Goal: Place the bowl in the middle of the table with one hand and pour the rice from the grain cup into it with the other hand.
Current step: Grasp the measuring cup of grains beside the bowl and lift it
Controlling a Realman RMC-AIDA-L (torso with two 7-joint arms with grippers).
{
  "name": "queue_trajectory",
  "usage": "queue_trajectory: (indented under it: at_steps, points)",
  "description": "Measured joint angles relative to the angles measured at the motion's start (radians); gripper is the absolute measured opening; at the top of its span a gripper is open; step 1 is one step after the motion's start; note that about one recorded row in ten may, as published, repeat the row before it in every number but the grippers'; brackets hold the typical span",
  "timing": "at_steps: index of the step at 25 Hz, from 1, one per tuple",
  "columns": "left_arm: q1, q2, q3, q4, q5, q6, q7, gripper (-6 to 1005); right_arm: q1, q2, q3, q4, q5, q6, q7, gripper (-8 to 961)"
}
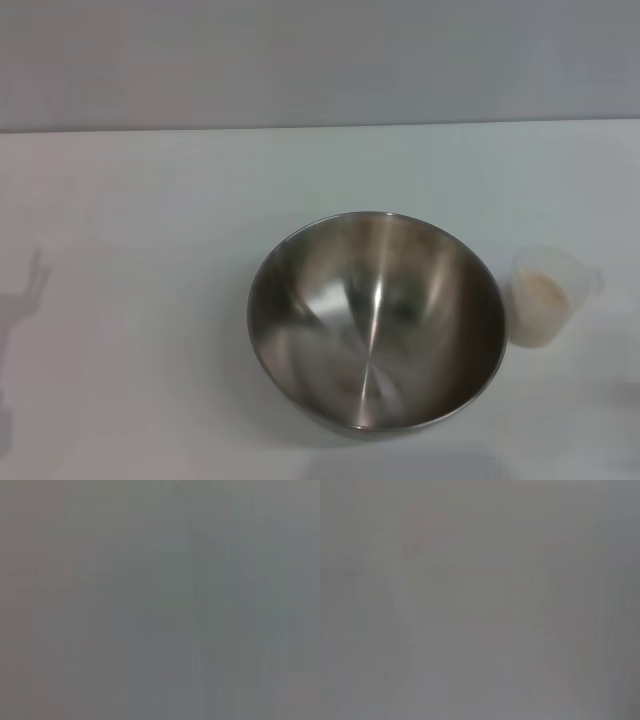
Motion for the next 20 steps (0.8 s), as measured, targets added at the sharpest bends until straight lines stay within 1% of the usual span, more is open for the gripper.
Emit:
queue_trajectory:
  at_steps: [3, 4, 8, 12, 14, 20]
  points:
    - [0.013, 0.000, 0.002, 0.004, 0.000, 0.003, -0.010, 843, 0.025, 0.000, -0.040, 0.000, 0.000, 0.039, 0.000, 842]
    - [0.015, -0.001, 0.002, 0.008, 0.000, 0.004, -0.013, 842, 0.037, 0.001, -0.074, -0.001, 0.000, 0.051, -0.001, 842]
    - [0.014, -0.002, 0.002, 0.012, 0.000, 0.003, -0.024, 842, 0.049, 0.002, -0.105, 0.001, 0.000, 0.070, -0.001, 842]
    - [0.008, -0.003, 0.006, 0.013, 0.000, 0.003, -0.030, 842, 0.071, 0.002, -0.115, 0.005, 0.000, 0.125, -0.001, 843]
    - [0.005, -0.003, 0.009, 0.014, 0.000, 0.004, -0.033, 842, 0.091, 0.002, -0.128, 0.006, 0.000, 0.176, -0.001, 843]
    - [0.004, -0.003, 0.010, 0.014, 0.000, 0.005, -0.037, 842, 0.109, 0.003, -0.133, 0.008, -0.019, 0.211, -0.001, 843]
